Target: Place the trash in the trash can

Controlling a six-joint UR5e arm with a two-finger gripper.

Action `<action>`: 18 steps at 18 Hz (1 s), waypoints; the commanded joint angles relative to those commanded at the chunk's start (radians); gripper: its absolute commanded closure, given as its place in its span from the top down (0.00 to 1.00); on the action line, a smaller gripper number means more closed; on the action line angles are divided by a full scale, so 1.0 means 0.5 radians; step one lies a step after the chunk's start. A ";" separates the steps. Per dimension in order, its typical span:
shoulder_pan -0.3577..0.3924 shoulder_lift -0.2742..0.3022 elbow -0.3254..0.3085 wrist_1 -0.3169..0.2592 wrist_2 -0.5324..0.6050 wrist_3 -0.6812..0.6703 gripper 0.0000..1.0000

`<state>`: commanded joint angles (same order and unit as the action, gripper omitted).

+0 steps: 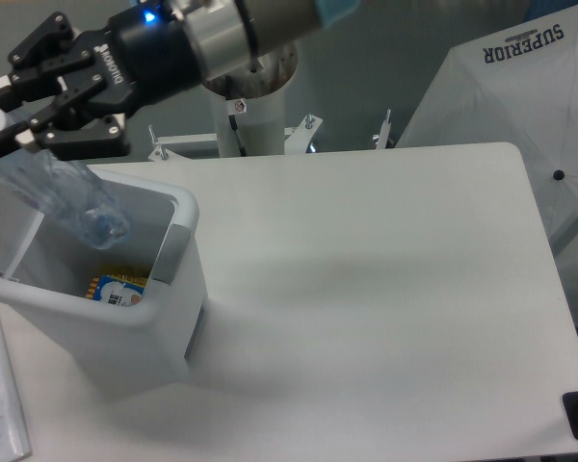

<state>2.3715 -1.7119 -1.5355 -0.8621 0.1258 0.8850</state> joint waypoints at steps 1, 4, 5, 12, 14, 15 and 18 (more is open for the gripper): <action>0.000 0.000 0.000 0.000 0.000 0.006 0.57; 0.003 0.009 -0.003 -0.003 0.003 -0.003 1.00; 0.003 0.009 -0.003 -0.003 0.003 -0.006 1.00; 0.257 -0.003 0.018 -0.003 0.006 -0.009 1.00; 0.380 -0.015 0.015 -0.006 0.006 -0.012 1.00; 0.453 -0.031 0.018 -0.009 0.012 -0.012 1.00; 0.644 -0.119 0.024 -0.009 0.018 -0.006 1.00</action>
<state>2.6934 -1.7716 -1.5233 -0.8667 0.1350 0.8820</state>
